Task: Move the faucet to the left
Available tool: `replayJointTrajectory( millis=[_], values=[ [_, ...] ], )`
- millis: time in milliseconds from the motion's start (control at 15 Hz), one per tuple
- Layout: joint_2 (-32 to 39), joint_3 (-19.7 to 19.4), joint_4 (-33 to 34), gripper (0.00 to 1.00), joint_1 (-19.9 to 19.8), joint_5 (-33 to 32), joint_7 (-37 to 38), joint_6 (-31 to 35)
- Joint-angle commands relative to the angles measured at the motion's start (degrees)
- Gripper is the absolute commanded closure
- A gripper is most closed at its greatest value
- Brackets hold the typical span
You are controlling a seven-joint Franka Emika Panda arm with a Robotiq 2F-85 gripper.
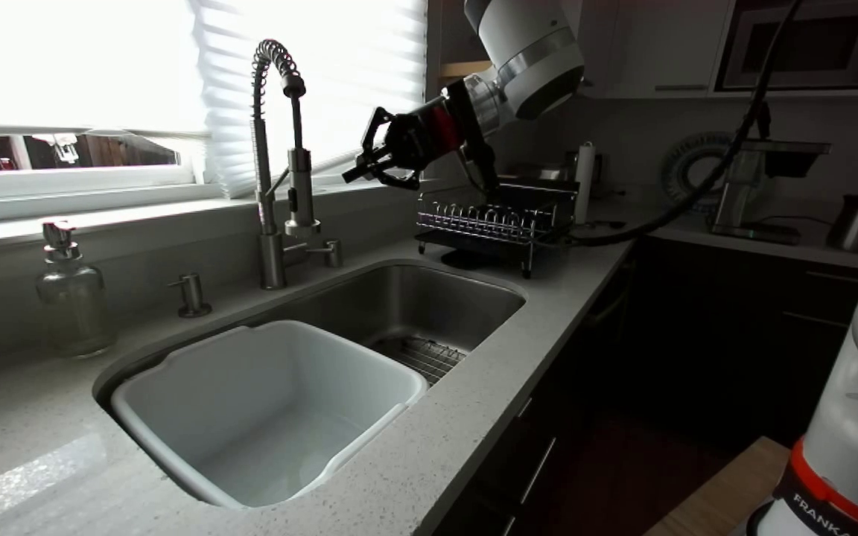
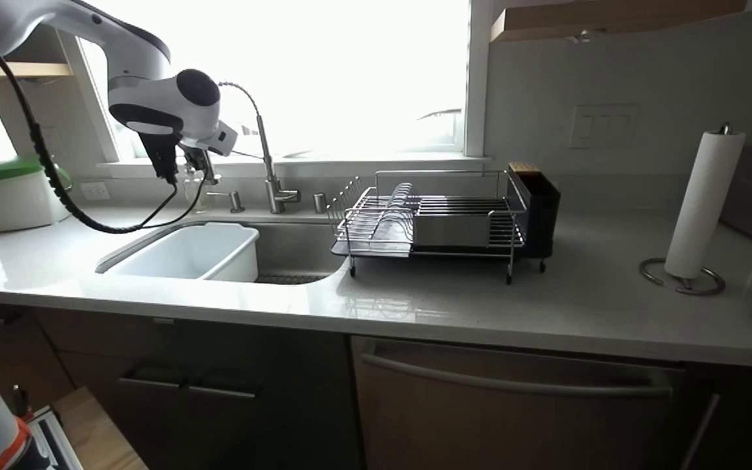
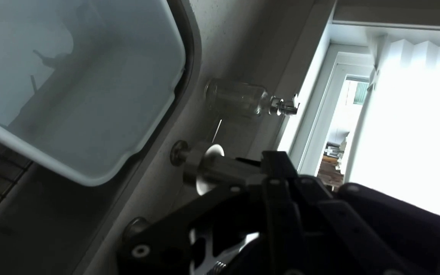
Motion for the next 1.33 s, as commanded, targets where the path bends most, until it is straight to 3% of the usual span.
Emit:
replayJointTrajectory(
  millis=[0,333,800,1267],
  values=[
    [-0.01,-0.16,0.04,0.99,0.17,-0.13,0.11,-0.02],
    [2.82,0.43,2.18,1.00,0.55,2.68,-0.89,3.19],
    [10.53,2.03,7.97,1.00,2.15,12.95,-9.96,10.81],
    [15.28,2.51,12.44,1.00,3.55,20.68,-15.77,10.25]
  ],
)
